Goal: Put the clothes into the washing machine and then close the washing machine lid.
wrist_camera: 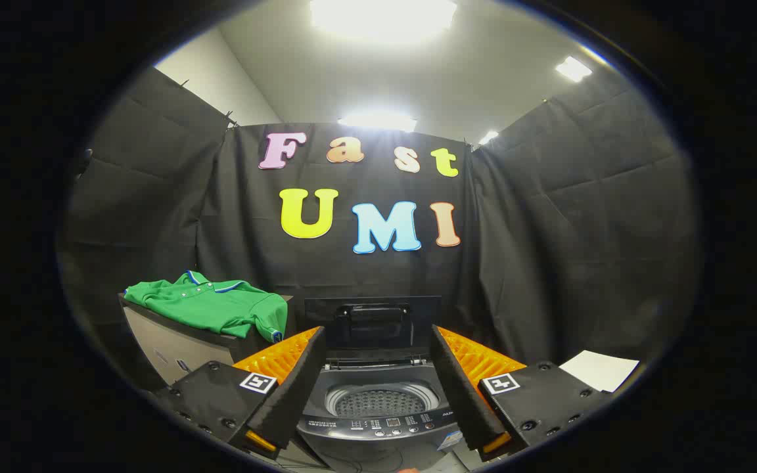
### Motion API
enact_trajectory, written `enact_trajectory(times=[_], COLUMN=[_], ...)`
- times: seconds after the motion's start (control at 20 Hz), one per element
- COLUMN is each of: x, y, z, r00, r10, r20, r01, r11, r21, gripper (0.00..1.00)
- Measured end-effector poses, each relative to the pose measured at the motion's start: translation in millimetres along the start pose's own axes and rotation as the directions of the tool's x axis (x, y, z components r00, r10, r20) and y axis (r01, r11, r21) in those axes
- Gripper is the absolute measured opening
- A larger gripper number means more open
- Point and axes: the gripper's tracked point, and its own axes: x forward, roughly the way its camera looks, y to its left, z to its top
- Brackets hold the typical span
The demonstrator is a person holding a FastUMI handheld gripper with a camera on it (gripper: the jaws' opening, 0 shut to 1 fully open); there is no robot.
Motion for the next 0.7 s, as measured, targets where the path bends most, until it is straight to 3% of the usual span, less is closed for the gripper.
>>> enact_trajectory(times=[0.7], x=[3.0], y=[5.0], z=[4.1], r00=[1.000], r10=[0.006], r20=[0.007], r01=[-0.006], r11=[1.000], r21=[0.002], gripper=[0.98])
